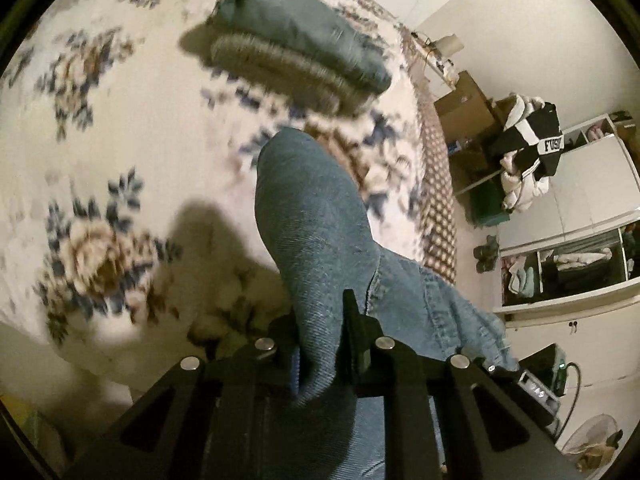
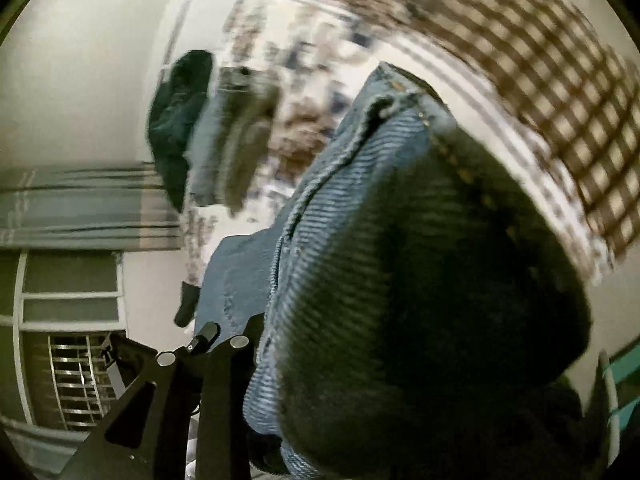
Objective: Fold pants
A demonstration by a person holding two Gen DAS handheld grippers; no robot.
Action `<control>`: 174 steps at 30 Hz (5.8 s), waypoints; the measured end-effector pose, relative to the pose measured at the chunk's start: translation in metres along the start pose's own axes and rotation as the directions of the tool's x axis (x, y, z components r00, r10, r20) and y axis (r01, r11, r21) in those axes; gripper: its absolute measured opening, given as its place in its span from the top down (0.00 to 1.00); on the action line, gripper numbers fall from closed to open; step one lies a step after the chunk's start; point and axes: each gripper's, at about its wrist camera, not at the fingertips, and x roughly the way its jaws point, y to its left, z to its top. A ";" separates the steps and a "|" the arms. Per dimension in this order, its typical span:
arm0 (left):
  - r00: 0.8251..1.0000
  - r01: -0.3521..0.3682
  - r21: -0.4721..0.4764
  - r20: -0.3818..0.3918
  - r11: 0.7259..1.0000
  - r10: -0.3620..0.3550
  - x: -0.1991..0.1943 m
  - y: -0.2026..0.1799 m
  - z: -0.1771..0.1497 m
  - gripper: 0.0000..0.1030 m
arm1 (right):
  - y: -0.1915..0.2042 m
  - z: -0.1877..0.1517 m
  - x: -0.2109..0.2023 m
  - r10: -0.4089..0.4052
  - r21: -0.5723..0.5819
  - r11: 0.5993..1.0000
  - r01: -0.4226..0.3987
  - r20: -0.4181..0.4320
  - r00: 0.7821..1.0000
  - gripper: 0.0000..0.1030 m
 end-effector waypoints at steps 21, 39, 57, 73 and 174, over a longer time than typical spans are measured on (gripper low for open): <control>0.985 -0.117 0.089 -0.115 0.989 0.126 0.087 0.141 0.130 0.87 | 0.010 0.008 0.213 -0.123 0.112 0.985 0.134 -0.097 0.988 0.68; 0.997 -0.060 -0.132 0.044 0.989 0.066 0.054 0.244 0.152 0.84 | 0.090 0.019 0.282 -0.138 -0.120 0.985 0.125 -0.114 0.984 0.51; 0.997 0.053 -0.155 -0.045 0.986 -0.061 0.097 0.260 0.188 0.42 | -0.003 -0.018 0.344 0.233 0.396 0.901 -0.175 -0.104 0.967 0.05; 0.998 0.052 -0.069 -0.029 0.996 -0.054 0.086 0.242 0.187 0.82 | 0.028 -0.010 0.320 0.101 0.340 0.936 -0.088 -0.023 0.995 0.60; 0.815 -0.505 0.255 0.454 0.824 0.359 -0.186 -0.080 0.221 0.15 | 0.476 0.022 -0.038 -0.343 -0.507 0.586 0.632 0.551 0.761 0.01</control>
